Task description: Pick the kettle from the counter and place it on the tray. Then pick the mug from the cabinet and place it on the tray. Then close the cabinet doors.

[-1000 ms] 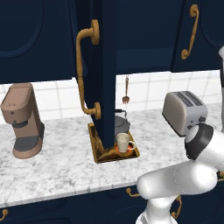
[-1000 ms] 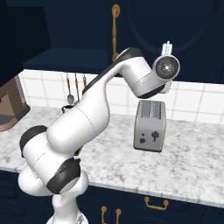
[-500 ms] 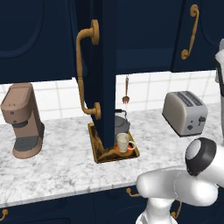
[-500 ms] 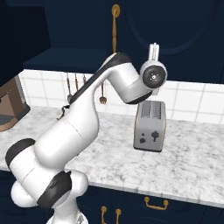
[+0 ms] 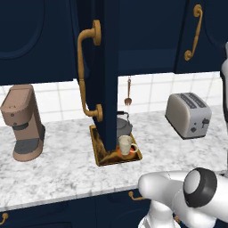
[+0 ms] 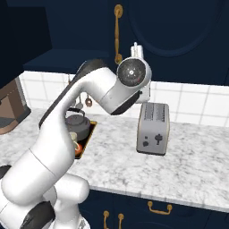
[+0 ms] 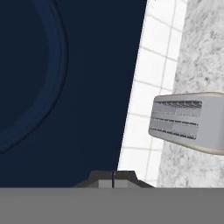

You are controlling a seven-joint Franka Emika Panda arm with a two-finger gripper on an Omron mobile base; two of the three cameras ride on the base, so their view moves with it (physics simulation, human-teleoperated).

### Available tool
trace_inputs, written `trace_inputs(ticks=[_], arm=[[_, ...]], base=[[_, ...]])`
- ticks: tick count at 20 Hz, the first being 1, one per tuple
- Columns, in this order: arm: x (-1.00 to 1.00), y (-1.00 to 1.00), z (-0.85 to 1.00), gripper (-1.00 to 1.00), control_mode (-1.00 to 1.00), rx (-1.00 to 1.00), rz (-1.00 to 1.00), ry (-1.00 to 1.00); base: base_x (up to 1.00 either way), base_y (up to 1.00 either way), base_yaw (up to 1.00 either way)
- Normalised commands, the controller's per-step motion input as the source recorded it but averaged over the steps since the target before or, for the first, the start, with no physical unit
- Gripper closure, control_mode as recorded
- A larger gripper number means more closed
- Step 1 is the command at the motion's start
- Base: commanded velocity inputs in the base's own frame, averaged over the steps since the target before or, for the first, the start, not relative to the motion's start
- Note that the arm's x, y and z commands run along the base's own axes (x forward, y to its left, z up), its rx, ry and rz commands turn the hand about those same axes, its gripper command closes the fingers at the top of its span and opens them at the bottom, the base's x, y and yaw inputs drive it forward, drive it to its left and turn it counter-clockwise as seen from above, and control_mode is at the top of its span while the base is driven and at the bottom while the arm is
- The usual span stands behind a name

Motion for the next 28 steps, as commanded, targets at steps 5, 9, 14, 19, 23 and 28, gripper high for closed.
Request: trace_inputs(ticks=[5, 9, 14, 19, 23, 28], arm=[[-0.75, 0.92, 0.00, 1.00, -1.00, -0.23, 0.21, 0.10], [-0.73, 0.68, -0.02, 1.00, -1.00, -0.20, 0.16, 0.09], [-0.64, 0.56, -0.30, 1.00, -1.00, -0.19, 0.23, 0.15], [-0.32, 0.88, -0.01, 1.00, -1.00, -0.25, 0.18, 0.34], [-0.31, 0.83, -0.01, 1.00, -1.00, -0.24, 0.17, 0.26], [-0.39, 0.58, -0.04, 1.00, -1.00, -0.17, 0.17, 0.10]], base=[[0.00, 0.00, 0.00], [0.00, 0.00, 0.00], [0.00, 0.00, 0.00], [0.00, 0.00, 0.00], [0.00, 0.00, 0.00], [0.00, 0.00, 0.00]])
